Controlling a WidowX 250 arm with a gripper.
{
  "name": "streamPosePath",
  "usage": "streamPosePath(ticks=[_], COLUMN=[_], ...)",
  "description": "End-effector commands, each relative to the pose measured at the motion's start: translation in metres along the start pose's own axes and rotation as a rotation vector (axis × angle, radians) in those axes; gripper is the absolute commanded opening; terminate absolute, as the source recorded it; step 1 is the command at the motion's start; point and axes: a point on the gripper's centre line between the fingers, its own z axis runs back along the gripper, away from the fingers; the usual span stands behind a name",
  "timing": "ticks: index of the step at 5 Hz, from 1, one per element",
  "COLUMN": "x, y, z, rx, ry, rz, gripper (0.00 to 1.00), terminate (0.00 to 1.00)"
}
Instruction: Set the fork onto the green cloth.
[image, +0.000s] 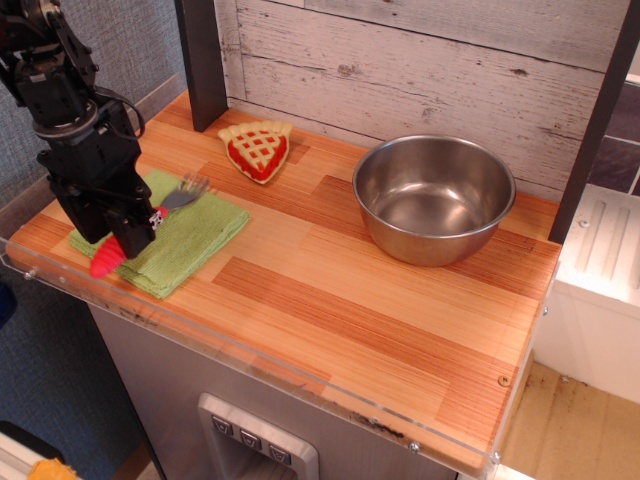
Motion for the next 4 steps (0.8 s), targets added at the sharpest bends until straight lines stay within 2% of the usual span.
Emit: streamPosePath(ticks=[1,2,3,4], x=[0.0,0.001,0.004,0.006], y=[-0.009,-0.035,-0.057,-0.069], z=[0.027,0.054,0.068,0.066], rx=[0.05,0.047,0.01,-0.007], ry=[-0.008,-0.052,-0.086,-0.074], rz=[-0.006,0.008,0.024,0.029], gripper=[1.0,1.0,1.0,1.0], terminate=[0.0,0.0,0.0,0.0])
